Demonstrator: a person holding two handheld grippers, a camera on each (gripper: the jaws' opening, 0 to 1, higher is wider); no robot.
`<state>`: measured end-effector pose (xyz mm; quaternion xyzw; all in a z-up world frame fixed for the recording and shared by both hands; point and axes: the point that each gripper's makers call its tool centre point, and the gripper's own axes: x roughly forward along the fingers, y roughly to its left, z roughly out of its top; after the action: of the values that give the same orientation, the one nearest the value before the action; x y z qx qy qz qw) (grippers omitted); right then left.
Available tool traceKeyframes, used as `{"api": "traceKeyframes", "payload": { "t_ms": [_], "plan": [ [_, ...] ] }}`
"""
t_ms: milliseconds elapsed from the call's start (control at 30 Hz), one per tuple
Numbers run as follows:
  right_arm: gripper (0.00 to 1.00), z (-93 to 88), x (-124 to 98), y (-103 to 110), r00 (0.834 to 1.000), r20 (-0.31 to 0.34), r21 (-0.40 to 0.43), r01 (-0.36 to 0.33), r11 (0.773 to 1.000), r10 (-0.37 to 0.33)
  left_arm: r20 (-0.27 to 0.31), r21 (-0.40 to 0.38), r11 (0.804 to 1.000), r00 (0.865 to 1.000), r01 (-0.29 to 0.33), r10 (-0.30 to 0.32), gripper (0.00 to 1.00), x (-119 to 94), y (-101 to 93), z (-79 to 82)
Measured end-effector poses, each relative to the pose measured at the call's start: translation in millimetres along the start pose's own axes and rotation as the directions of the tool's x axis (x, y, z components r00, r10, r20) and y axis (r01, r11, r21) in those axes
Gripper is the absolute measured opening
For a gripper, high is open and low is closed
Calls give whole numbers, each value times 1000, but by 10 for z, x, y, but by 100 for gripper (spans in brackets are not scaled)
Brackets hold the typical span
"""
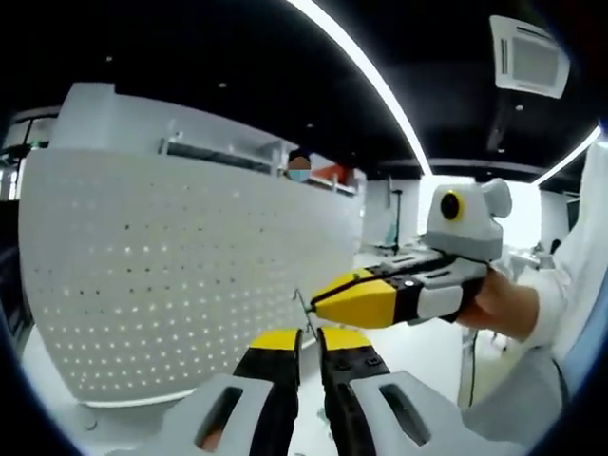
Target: Insert the hook assembly into the mounting plate slot until the hook locks in place.
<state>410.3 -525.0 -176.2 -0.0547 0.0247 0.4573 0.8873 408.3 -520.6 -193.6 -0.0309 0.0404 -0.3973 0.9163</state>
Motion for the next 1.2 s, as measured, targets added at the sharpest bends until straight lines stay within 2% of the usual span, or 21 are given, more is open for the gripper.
{"api": "traceKeyframes", "payload": {
  "t_ms": [667, 900, 967, 1200],
  "plan": [
    [1, -25, 12, 15, 1000, -16, -15, 14, 1000, -14, 9, 71, 997, 1000, -10, 9, 3, -18, 21, 9],
    [1, -40, 9, 7, 1000, -19, -10, 18, 1000, -18, 5, 110, 994, 1000, -17, 16, 3, -14, 19, 7],
    [1, -40, 9, 11, 1000, -19, -11, 18, 1000, -19, 19, 132, 991, 999, -32, 30, 3, -25, 27, 41],
    [1, -28, 11, 11, 1000, -13, -11, 22, 1000, -22, 16, 137, 990, 999, -32, 30, 3, -28, 23, 40]
  ]
}}
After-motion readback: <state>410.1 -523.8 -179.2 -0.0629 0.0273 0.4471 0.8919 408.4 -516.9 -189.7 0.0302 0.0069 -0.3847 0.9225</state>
